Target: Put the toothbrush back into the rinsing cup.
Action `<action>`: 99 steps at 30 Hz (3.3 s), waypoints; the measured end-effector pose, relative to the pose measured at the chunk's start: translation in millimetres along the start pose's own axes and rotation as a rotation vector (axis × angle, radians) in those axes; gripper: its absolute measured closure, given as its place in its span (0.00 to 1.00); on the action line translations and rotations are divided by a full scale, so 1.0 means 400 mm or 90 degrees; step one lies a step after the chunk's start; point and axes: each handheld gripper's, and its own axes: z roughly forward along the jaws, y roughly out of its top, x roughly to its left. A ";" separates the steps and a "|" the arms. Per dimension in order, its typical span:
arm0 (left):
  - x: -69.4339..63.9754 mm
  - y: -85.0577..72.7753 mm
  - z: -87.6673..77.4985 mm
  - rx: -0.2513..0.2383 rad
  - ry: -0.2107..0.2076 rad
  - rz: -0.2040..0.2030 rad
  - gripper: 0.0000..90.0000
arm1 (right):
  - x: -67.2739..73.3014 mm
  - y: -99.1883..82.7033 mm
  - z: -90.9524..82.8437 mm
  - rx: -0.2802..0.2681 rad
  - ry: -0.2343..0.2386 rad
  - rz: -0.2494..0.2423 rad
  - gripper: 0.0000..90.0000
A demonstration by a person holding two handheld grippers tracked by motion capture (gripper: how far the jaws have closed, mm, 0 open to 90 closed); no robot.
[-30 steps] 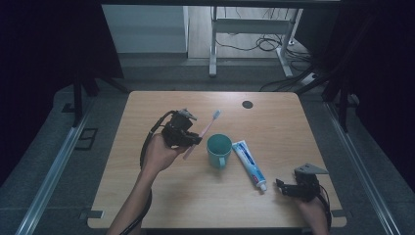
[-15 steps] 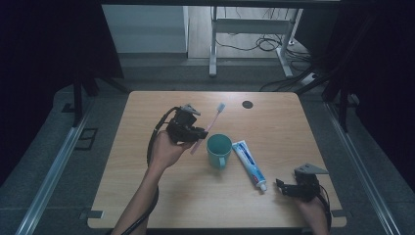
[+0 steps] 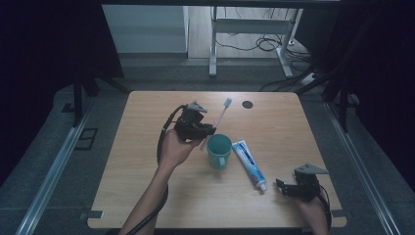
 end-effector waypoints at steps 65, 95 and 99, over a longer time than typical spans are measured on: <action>-0.026 -0.111 0.209 -0.006 0.030 -0.015 0.87 | 0.001 0.001 0.001 0.001 0.002 0.001 0.14; -0.024 -0.123 0.229 0.034 0.021 -0.029 0.81 | 0.001 0.001 0.001 0.001 0.003 -0.001 0.14; -0.028 -0.118 0.222 0.029 0.025 -0.024 0.76 | 0.001 0.001 0.001 0.001 0.003 -0.001 0.14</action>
